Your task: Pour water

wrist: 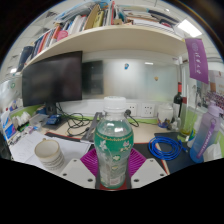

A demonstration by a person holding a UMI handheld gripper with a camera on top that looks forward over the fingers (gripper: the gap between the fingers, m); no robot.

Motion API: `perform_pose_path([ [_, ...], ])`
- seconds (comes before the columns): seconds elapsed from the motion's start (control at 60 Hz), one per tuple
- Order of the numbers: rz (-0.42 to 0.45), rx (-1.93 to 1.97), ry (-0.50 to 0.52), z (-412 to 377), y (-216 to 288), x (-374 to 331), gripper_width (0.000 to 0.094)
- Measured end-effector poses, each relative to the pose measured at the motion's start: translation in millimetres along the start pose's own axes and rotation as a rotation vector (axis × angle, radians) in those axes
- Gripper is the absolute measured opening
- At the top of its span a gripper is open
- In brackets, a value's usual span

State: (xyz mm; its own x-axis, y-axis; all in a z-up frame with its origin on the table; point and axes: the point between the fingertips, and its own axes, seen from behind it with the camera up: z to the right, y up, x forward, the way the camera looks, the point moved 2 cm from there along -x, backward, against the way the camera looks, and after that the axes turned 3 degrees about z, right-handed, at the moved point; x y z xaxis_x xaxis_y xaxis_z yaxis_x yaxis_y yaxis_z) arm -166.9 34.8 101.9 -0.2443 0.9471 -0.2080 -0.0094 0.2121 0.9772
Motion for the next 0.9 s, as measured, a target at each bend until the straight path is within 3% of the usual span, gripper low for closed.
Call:
perform_pose_path([
  [0.217, 0.004, -0.016, -0.036, 0, 3, -10, 0.0545],
  [0.333, -0.086, -0.009, -0.062, 1, -18, -32, 0.0873],
  [0.583, -0.181, 0.06, -0.176, -14, 8, -122, 0.0855],
  [0.9, -0.107, 0.085, -0.232, -55, 88, -184, 0.0852],
])
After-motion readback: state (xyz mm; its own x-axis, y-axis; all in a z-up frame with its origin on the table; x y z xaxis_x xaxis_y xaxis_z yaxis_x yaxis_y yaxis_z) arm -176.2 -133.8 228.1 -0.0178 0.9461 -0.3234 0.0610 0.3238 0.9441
